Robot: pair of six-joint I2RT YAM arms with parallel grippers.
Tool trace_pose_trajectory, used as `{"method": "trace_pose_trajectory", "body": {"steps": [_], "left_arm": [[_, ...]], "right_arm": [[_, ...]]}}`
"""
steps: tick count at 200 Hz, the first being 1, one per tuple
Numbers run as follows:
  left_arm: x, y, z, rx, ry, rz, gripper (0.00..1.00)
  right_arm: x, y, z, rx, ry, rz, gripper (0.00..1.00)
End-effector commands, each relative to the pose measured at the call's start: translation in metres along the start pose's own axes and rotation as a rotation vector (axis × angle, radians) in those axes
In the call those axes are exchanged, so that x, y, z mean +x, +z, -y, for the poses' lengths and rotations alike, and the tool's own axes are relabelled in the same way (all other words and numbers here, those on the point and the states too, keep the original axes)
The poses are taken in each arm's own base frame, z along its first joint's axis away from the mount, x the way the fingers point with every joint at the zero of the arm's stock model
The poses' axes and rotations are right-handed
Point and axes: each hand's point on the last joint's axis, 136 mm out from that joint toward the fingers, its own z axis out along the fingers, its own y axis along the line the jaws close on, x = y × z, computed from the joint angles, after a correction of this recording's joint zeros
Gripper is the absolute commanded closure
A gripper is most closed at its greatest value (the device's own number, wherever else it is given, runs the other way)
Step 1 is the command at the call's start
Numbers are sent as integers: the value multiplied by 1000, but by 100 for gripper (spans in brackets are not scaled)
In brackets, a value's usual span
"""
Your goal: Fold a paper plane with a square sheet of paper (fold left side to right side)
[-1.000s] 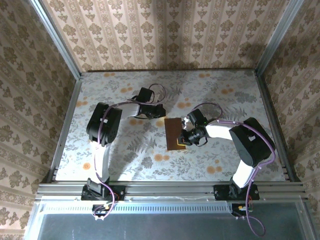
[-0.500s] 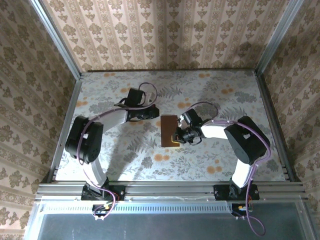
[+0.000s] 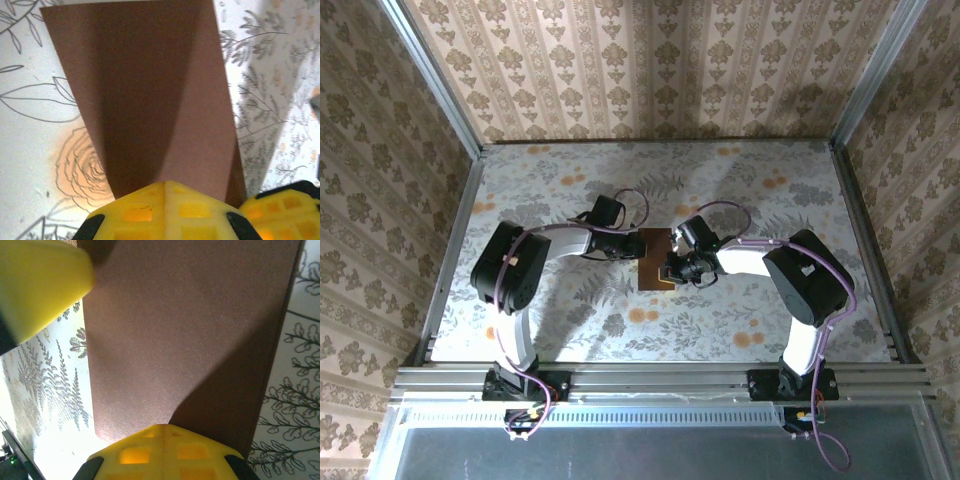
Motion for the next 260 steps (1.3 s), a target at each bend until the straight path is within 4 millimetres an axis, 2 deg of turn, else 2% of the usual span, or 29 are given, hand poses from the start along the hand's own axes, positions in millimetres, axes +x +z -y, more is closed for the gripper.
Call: {"method": "trace_pose_trajectory", "body": {"steps": [1, 16, 33, 63, 86, 106, 134, 196, 260], "left_arm": [[-9, 5, -4, -23, 30, 8, 100], [-3, 8, -15, -68, 31, -7, 100], [4, 9, -23, -98, 28, -22, 100], [15, 8, -24, -99, 18, -33, 100], [24, 8, -19, -88, 13, -46, 100], [31, 9, -13, -67, -10, -44, 100], [37, 9, -7, -28, -50, -34, 100], [43, 9, -9, -34, -66, -38, 100], [42, 9, -9, -39, -64, -39, 100]], "right_arm": [[29, 17, 50, 182, 65, -71, 100], [26, 15, 44, 160, 60, -66, 100], [19, 10, 27, 100, 43, -47, 97], [2, -13, -9, -10, 2, 9, 82], [-9, -38, -22, -42, -17, 53, 74], [-13, -55, -15, -28, -17, 67, 68], [-3, -61, 3, -9, 22, 19, 66], [26, -42, 21, 16, 65, -84, 66], [31, -28, 26, 25, 79, -108, 66]]}}
